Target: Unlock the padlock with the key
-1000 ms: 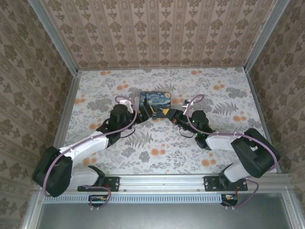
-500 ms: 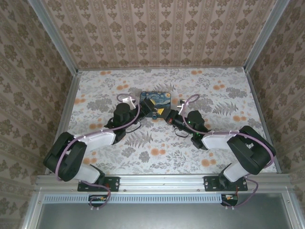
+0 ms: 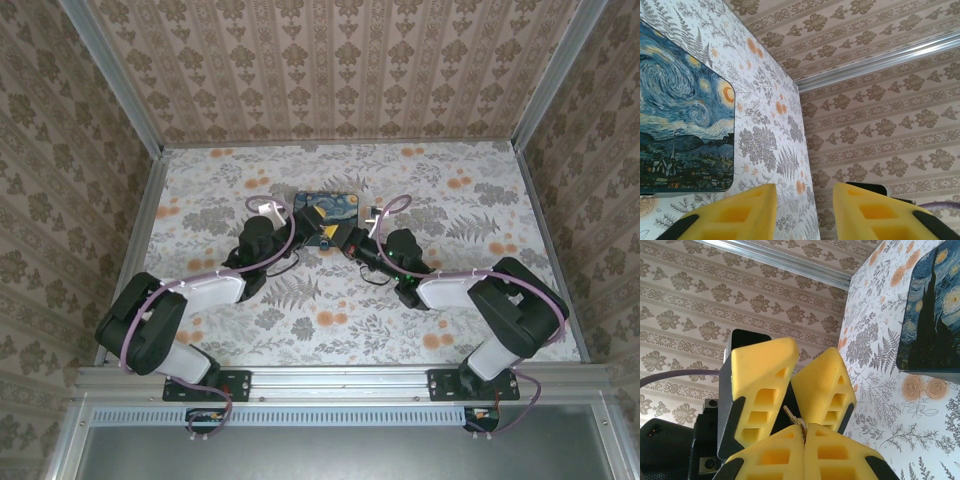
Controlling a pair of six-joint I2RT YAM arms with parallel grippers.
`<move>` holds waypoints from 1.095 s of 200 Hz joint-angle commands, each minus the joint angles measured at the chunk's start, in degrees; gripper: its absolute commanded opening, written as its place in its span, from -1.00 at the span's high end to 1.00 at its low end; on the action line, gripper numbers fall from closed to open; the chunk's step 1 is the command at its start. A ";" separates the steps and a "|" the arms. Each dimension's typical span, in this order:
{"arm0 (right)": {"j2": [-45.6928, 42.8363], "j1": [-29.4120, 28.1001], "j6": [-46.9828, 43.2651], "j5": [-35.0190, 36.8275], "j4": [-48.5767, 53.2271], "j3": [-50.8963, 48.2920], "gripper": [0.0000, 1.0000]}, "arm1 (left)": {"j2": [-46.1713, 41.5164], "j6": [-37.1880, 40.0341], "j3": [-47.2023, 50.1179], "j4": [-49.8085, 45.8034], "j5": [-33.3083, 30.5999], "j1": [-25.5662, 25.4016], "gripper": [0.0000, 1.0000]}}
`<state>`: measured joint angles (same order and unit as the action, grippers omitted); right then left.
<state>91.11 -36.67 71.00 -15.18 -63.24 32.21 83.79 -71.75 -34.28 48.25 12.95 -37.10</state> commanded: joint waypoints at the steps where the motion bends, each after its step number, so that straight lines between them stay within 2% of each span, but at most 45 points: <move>1: 1.50 -0.51 0.98 0.85 -3.00 1.55 1.00 | 0.17 -0.16 0.01 2.64 -0.38 -0.34 0.40; 101: 2.38 -0.60 1.16 1.03 -3.42 1.81 1.00 | 0.46 0.05 0.13 2.65 -0.12 -0.43 0.67; 156: 2.45 -0.60 1.16 0.85 -3.47 2.16 1.00 | 0.60 0.27 -0.08 2.65 -0.03 -0.60 1.00; 186: 1.87 -0.30 0.52 0.24 -2.73 1.97 1.00 | 0.45 0.96 -0.43 2.20 0.38 -0.53 1.00; 219: -2.41 1.77 -2.82 1.08 2.64 -0.65 0.03 | -0.99 2.39 -0.92 0.67 2.82 1.16 1.00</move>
<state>92.68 -36.47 71.18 -15.20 -63.59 32.80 84.05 -71.79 -34.26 49.23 13.26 -37.04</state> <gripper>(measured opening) 0.340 0.043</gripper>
